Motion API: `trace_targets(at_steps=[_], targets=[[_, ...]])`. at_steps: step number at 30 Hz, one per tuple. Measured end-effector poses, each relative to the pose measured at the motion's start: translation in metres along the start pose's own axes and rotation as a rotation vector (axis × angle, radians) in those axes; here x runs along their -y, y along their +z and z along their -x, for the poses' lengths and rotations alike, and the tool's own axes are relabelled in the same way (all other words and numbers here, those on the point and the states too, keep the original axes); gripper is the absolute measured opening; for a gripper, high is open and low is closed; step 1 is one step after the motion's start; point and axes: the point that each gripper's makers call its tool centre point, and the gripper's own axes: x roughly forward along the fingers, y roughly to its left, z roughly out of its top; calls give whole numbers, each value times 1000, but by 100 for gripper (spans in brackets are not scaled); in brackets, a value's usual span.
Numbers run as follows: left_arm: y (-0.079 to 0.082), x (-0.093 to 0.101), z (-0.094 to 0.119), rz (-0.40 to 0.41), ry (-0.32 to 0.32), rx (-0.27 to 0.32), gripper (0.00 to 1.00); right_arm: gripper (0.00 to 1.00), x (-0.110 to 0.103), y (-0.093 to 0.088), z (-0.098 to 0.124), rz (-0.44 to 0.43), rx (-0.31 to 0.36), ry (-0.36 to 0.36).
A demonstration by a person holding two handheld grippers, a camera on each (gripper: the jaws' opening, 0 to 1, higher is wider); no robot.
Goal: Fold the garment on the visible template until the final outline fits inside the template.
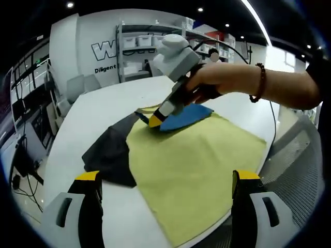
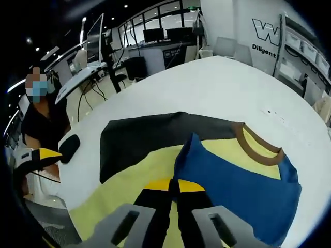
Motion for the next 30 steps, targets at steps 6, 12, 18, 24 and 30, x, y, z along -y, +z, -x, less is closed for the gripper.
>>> trace_targets(at_steps=[6, 12, 18, 24, 30], targets=[[0, 0, 0, 3, 4, -1, 99, 0, 3, -8, -18, 7, -31, 3], [-1, -2, 1, 5, 12, -4, 99, 0, -7, -14, -29, -30, -27, 60], [-2, -3, 2, 3, 17, -7, 99, 0, -19, -12, -26, -36, 13, 112], [-2, -3, 2, 2, 18, -6, 99, 31, -16, 1, -13, -74, 91, 117], [-1, -5, 3, 1, 28, -4, 99, 66, -6, 10, -1, -75, 143, 90]])
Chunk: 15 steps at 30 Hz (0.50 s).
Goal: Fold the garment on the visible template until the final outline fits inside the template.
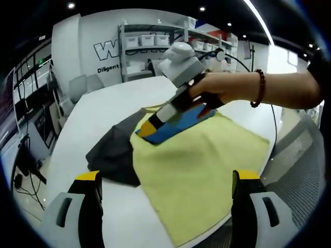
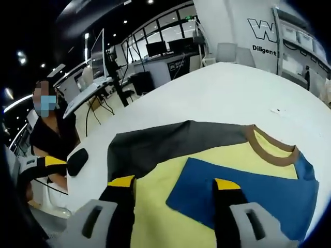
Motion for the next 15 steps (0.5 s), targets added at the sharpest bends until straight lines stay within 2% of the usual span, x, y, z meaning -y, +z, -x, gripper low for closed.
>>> trace_targets(at_steps=[7, 15], targets=[[1, -1, 0, 3, 6, 1, 99, 89, 13, 4, 17, -15, 32, -35], [1, -3, 0, 6, 12, 3, 99, 98, 30, 0, 34, -27, 47, -66]])
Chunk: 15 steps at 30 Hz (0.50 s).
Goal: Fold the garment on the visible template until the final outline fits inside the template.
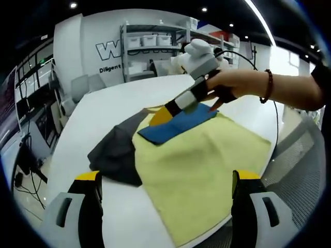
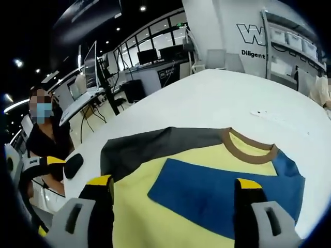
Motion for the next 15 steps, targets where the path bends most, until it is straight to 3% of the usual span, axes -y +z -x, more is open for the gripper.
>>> trace_targets(at_steps=[5, 7, 15], targets=[[1, -1, 0, -5, 9, -1, 99, 99, 18, -2, 15, -7, 15, -29], [8, -4, 2, -26, 32, 24, 99, 99, 26, -2, 23, -27, 30, -42], [3, -5, 1, -33, 36, 2, 99, 99, 60, -15, 50, -51, 39, -122]])
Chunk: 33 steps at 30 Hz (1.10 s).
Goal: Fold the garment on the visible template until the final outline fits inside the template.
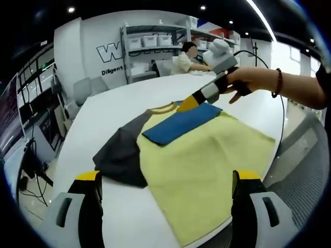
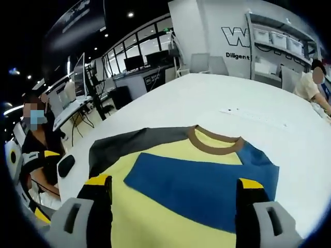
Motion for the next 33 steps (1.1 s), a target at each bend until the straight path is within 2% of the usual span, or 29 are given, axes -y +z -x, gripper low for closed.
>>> trace_targets(at_steps=[7, 14, 18, 23, 25, 29, 33], targets=[[-2, 0, 0, -8, 0, -13, 99, 98, 31, -9, 23, -30, 25, -58], [-1, -2, 1, 11, 4, -5, 99, 92, 61, -27, 39, -73, 33, -112], [-2, -1, 1, 13, 4, -6, 99, 88, 77, -32, 48, -122, 59, -145], [-2, -2, 1, 24, 3, -2, 99, 76, 99, -44, 52, -168, 66, -194], [-2, -3, 1, 31, 4, 2, 99, 72, 108, -52, 53, -194, 50, -228], [-3, -2, 0, 38, -5, -2, 99, 51, 120, -68, 51, -222, 18, -271], [-3, -4, 0, 43, -2, 1, 99, 39, 130, -81, 52, -211, -2, -321]])
